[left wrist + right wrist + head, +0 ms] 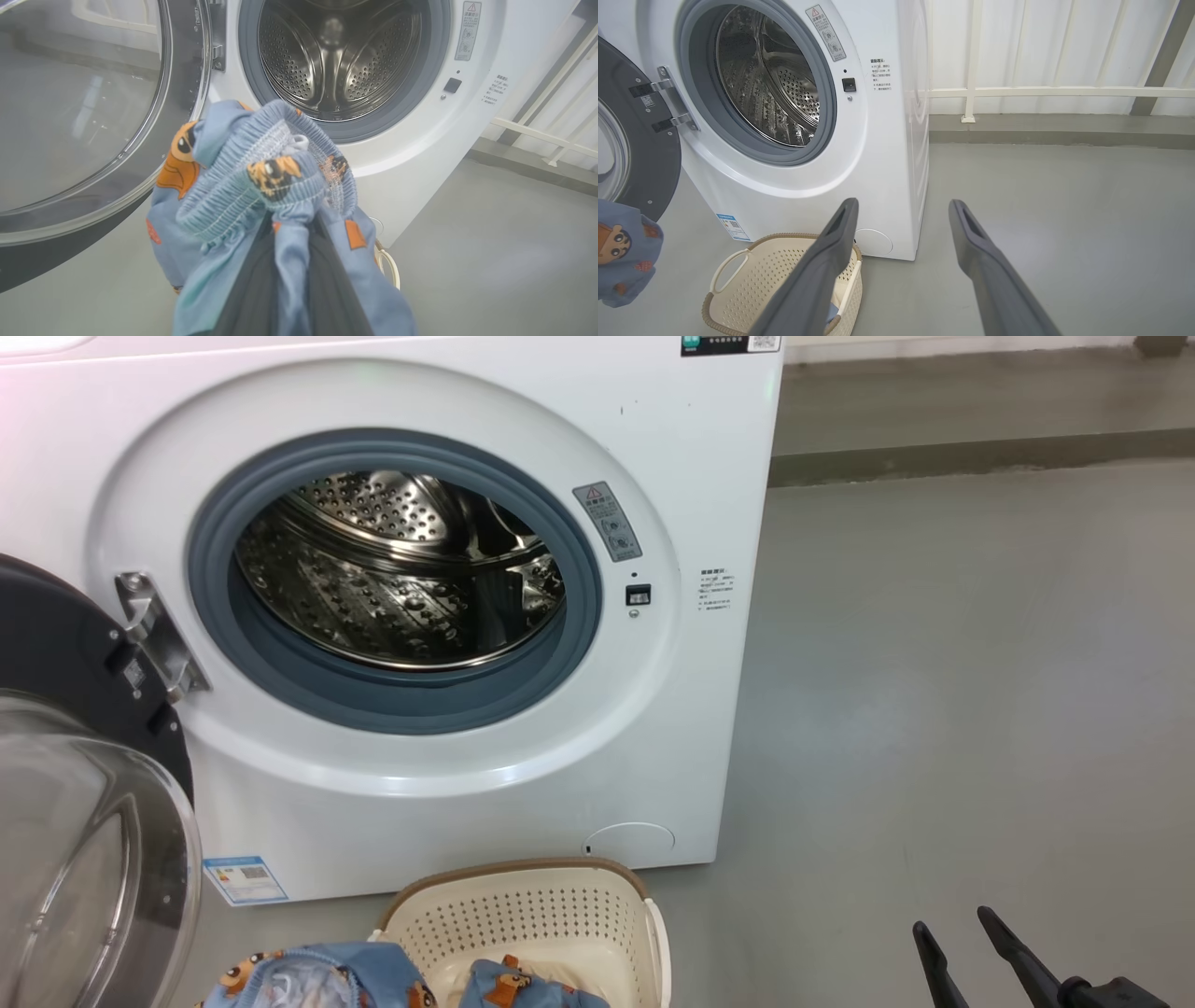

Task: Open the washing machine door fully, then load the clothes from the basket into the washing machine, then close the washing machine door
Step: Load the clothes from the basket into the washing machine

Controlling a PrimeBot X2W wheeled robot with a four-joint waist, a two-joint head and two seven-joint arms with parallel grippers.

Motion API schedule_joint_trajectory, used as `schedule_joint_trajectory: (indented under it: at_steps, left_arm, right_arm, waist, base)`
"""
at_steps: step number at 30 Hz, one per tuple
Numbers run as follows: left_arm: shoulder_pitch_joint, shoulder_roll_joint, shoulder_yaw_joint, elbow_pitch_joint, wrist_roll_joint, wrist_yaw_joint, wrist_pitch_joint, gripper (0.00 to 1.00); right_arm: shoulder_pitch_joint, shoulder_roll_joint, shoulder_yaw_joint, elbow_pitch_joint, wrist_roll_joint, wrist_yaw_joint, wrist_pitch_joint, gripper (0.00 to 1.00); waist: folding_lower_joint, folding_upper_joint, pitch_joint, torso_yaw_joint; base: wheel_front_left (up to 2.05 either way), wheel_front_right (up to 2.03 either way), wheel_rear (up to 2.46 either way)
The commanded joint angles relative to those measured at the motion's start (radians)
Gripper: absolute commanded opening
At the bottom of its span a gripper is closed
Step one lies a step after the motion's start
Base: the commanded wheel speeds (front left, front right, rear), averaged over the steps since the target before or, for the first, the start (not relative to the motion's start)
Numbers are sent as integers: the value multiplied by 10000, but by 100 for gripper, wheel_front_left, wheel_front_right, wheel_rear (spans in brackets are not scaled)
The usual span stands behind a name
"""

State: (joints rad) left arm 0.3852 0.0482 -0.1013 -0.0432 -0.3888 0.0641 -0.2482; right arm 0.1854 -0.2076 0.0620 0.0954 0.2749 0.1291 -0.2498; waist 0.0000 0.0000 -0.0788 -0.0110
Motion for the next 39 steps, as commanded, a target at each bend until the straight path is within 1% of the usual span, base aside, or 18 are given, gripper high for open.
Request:
schedule_joint_trajectory:
  at_steps: [1,6,12,17,22,26,31,34,39]
  left_arm:
    - [-93,20,379,-450,151,-80,-135,0]
    - [40,20,411,-621,234,-130,-135,0]
    - [50,20,346,-696,219,-151,-135,0]
    - [-208,20,305,-537,196,-127,-135,0]
    - [-753,20,329,-177,240,19,-135,0]
    - [-1505,20,244,158,395,195,-135,0]
    - [-2915,91,385,541,673,412,-135,0]
    - [-3970,372,510,802,901,510,-86,0]
    - [-5818,1013,721,1136,1417,793,245,0]
  right_arm:
    - [-135,-109,129,-266,-169,16,-120,100]
    - [-84,-52,151,-261,-206,16,-120,100]
    - [-128,-23,274,-263,-194,16,-120,100]
    - [-193,-36,360,-289,-151,16,-120,100]
    - [-366,-15,474,-339,-62,16,-120,100]
    - [-592,33,637,-368,58,16,-120,100]
    - [-1053,123,804,-448,290,16,-120,100]
    - [-1454,155,975,-504,447,16,-120,100]
    - [-2143,129,1237,-538,752,16,-120,100]
  waist:
    - [0,0,-87,80]
    - [0,0,-135,77]
    - [0,0,-83,-98]
    - [0,0,114,-342]
    - [0,0,521,-713]
    - [0,0,980,-1074]
    - [0,0,1917,-1576]
    - [0,0,2563,-1872]
    - [0,0,3641,-2231]
  base:
    - [0,0,0]
    - [0,0,0]
    - [0,0,0]
    - [0,0,0]
    - [0,0,0]
    - [0,0,0]
    - [0,0,0]
    - [0,0,0]
    - [0,0,0]
